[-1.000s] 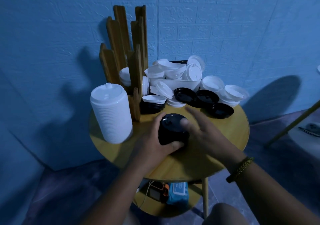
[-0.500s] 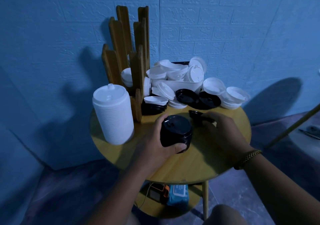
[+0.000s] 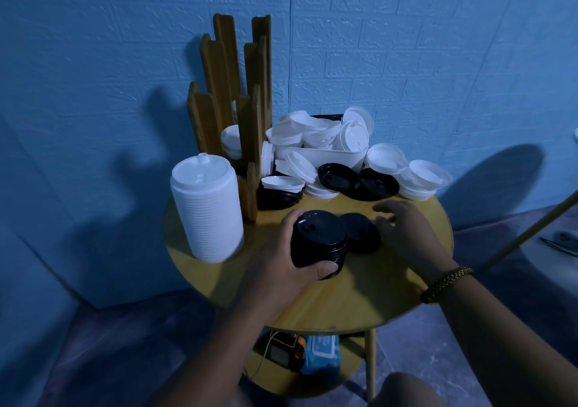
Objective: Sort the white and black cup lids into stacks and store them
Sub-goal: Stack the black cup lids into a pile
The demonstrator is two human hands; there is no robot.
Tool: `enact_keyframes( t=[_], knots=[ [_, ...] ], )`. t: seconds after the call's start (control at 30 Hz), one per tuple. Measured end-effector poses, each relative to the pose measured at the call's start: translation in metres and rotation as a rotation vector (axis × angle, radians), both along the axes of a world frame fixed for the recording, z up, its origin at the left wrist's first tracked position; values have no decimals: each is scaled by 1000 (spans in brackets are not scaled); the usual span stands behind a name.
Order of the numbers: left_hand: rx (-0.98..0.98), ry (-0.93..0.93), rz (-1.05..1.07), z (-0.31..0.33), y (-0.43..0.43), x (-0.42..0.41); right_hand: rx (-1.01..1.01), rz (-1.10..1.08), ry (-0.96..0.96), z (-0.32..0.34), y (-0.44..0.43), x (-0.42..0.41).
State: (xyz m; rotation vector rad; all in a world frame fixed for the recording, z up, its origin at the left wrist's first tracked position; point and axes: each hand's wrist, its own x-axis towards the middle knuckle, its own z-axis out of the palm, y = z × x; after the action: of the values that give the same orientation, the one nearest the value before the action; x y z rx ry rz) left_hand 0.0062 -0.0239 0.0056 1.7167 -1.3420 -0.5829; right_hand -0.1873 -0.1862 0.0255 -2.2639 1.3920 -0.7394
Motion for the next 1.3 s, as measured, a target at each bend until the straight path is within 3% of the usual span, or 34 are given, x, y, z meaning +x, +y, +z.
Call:
enact_keyframes(
  t=[0.13,0.27,0.37,0.5,0.67,0.77,0.83,0.93,1.07,1.3],
  knots=[
    [1,-16,0,0,0,0,144,386,198,5,9,-3],
    [-2,-17,3,-1,0,0,-16,246,368,3,15,-6],
    [-10,-14,6,-1,0,0,15,131,394,5,26,-7],
    [-14,-14,6,-2,-1,0,10,178,428,8,27,-14],
    [-7,-9,4,-1,0,0,235,330,262,8,20,-16],
    [-6,-1,13,0,1,0,147,208,134,8,21,-15],
    [0,2,13,0,1,-1,16,104,-48,13,26,-12],
    [13,8,19,0,0,-1,-29,149,-257,27,42,4],
    [47,4,38,-1,-2,-1,-58,360,-134,27,62,37],
    [52,3,25,-1,0,1,-16,516,-2,26,54,37]
  ],
)
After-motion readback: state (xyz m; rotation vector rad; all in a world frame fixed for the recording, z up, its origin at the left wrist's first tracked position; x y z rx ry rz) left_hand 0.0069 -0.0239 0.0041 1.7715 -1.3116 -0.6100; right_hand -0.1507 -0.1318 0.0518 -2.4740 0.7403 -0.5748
